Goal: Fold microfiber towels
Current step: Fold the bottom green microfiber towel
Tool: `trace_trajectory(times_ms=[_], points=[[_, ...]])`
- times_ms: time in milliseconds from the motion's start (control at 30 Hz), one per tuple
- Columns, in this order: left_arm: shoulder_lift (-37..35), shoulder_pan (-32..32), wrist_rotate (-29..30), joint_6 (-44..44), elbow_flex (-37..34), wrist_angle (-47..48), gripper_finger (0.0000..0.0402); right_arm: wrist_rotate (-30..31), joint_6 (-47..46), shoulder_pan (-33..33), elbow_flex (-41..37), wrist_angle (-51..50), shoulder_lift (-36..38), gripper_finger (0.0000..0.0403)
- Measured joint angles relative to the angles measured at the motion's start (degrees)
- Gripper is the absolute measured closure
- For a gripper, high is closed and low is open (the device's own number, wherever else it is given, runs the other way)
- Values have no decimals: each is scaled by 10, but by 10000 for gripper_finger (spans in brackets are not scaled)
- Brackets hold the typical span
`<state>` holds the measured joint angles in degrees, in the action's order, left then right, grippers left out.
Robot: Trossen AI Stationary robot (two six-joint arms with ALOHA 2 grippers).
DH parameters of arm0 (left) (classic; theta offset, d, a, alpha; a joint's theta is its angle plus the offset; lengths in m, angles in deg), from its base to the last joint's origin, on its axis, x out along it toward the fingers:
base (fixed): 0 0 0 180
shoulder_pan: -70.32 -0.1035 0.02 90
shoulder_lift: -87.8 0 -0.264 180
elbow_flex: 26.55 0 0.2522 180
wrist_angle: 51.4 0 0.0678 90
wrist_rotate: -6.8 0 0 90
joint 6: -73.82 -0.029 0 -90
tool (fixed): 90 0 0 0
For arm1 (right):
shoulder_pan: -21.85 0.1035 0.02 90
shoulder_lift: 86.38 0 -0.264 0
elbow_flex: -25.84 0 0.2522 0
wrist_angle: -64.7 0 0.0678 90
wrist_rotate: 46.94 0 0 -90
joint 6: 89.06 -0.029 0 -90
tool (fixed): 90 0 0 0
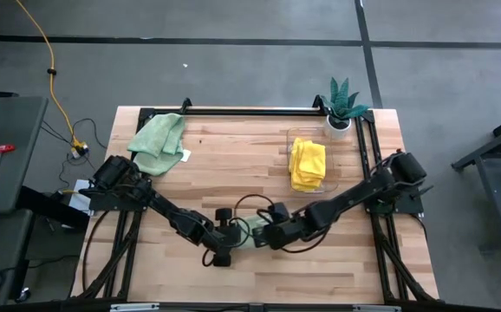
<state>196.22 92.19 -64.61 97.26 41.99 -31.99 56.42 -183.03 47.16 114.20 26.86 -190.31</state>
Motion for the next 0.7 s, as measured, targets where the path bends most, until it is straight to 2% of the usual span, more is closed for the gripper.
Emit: trace_trajectory(times_ms=[400,500,700], points=[[0,4,2,4,-1,-1,402,30,1,-13,18,22,-23,392],[0,4,2,6,-1,0,402,27,5,-15,18,32,-23,356],[1,4,1,6,-1,1,402,30,38,-19,18,94,-24,245]])
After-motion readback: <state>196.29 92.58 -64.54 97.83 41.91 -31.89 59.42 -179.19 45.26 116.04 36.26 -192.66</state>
